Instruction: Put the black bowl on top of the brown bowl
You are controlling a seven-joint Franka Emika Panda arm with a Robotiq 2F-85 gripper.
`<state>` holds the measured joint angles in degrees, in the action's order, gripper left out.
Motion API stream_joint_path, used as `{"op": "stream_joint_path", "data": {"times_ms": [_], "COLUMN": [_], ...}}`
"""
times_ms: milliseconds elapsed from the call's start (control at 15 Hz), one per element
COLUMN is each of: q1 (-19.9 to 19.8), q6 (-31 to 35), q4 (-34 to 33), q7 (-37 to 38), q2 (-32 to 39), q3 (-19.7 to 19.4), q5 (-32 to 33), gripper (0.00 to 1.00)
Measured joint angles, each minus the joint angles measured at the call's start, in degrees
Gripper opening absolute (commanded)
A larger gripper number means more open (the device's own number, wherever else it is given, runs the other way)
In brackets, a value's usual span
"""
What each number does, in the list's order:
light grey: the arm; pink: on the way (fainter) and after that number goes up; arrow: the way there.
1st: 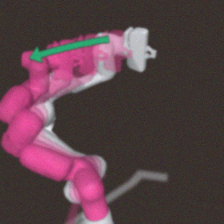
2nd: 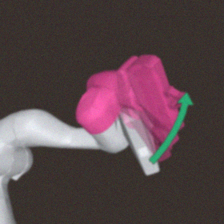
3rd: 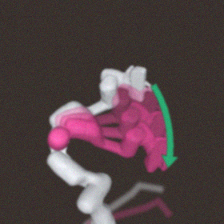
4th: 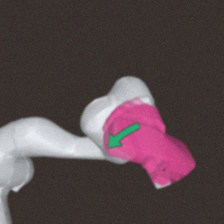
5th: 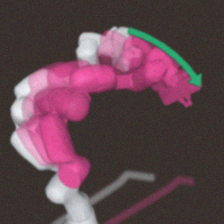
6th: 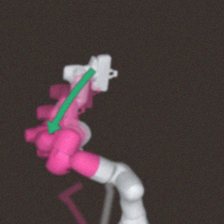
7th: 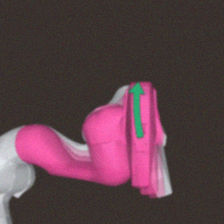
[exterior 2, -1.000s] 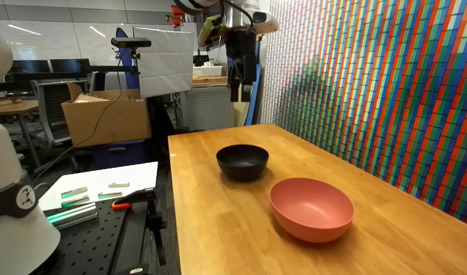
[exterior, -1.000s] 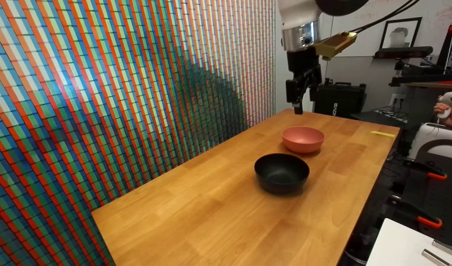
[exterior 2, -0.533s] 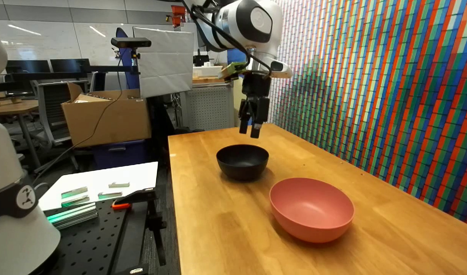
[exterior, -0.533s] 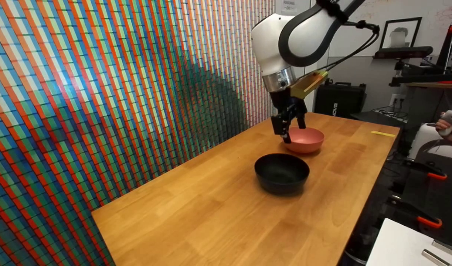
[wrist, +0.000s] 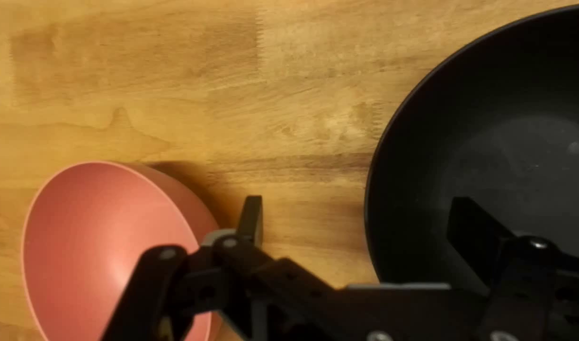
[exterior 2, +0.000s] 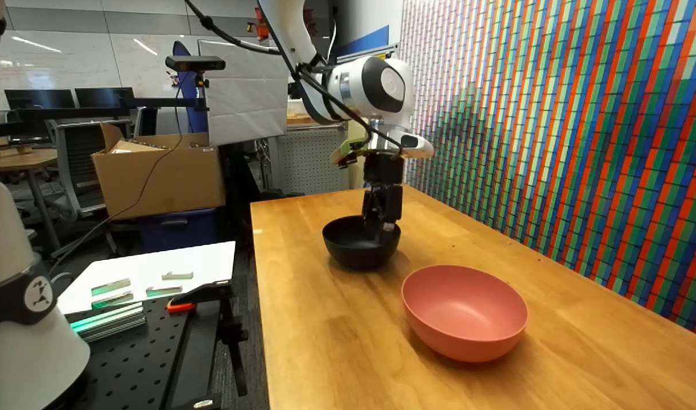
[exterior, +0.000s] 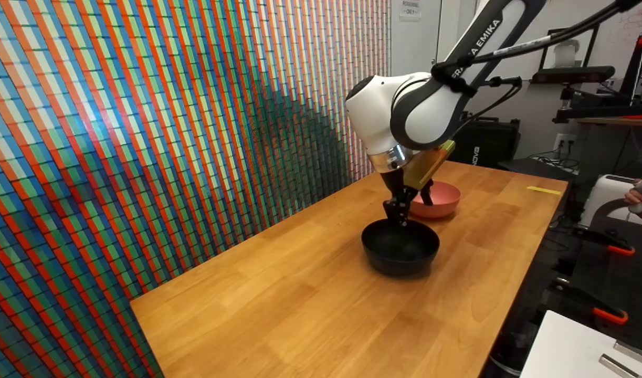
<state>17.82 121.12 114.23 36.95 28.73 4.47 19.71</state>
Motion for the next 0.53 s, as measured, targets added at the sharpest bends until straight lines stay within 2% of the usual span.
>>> {"op": "stream_joint_path", "data": {"times_ms": [67, 133, 267, 533], "q1": [0.73, 1.29, 1.97, 2.43], "q6": [0.22, 0.38, 0.55, 0.57], "q4": [-0.21, -0.44, -0.97, -2.15], "q7": [1.19, 2.12, 3.38, 4.42], "q2": [1.04, 2.01, 3.65, 5.65], "q3": [-0.55, -1.02, -1.69, -2.55], "q5": [0.52, 0.83, 1.28, 1.51], "gripper": [0.94, 0.73, 0.70, 0.38]}}
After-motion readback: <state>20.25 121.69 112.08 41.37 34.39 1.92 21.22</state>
